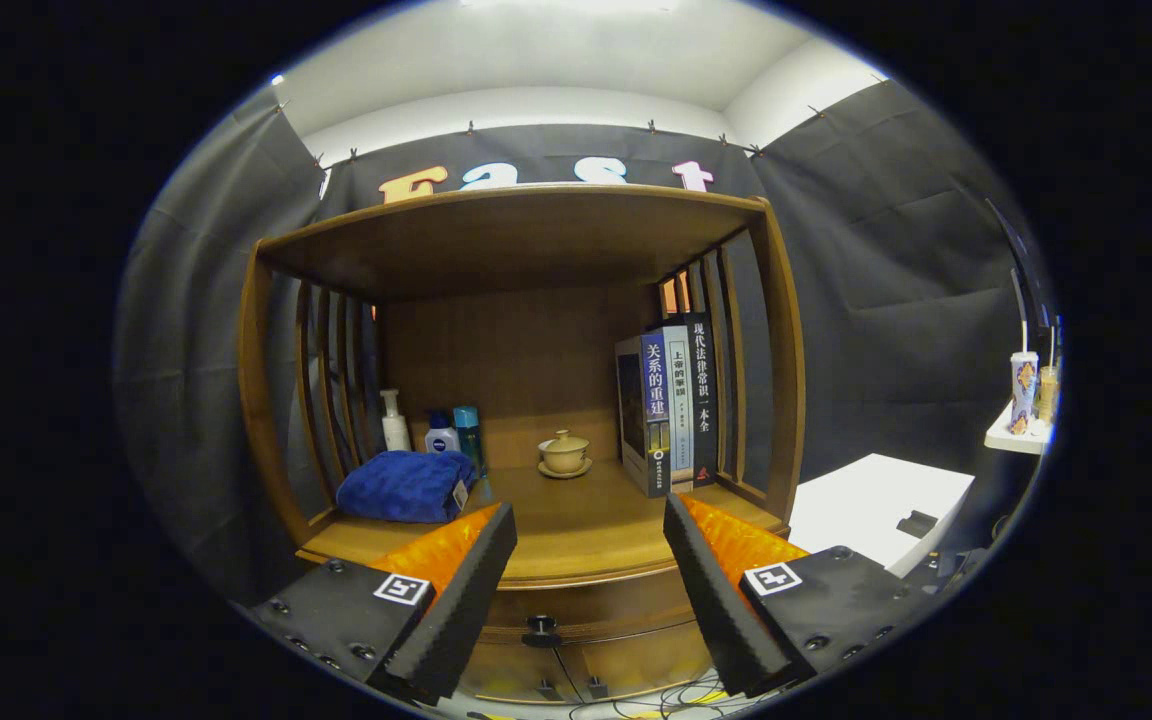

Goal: Pull open the drawer, take out the items inside it, and place them on the countertop above the cabinet.

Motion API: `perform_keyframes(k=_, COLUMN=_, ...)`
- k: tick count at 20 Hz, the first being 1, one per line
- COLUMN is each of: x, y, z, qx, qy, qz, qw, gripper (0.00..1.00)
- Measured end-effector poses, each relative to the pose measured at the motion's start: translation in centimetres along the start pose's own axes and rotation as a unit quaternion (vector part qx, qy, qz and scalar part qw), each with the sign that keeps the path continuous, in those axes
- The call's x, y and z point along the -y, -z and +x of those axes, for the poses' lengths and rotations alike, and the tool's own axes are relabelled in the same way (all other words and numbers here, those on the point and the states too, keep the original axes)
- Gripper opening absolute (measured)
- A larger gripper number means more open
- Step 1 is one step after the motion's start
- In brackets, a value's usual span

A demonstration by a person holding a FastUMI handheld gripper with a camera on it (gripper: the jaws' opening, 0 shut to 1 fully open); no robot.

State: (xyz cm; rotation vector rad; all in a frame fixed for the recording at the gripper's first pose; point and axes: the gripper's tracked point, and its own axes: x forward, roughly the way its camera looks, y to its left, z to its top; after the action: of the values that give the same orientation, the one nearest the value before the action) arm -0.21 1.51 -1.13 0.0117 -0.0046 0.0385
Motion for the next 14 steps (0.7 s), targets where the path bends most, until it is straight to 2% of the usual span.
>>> perform_keyframes(k=5, x=-0.6, y=2.8, z=1.2, qx=-0.004, qy=-0.013, qz=0.005, qw=1.000, gripper=0.98)
perform_keyframes(k=14, x=-1.7, y=13.8, z=3.9, qx=-0.063, qy=-0.041, qz=0.001, qw=0.997, gripper=0.99)
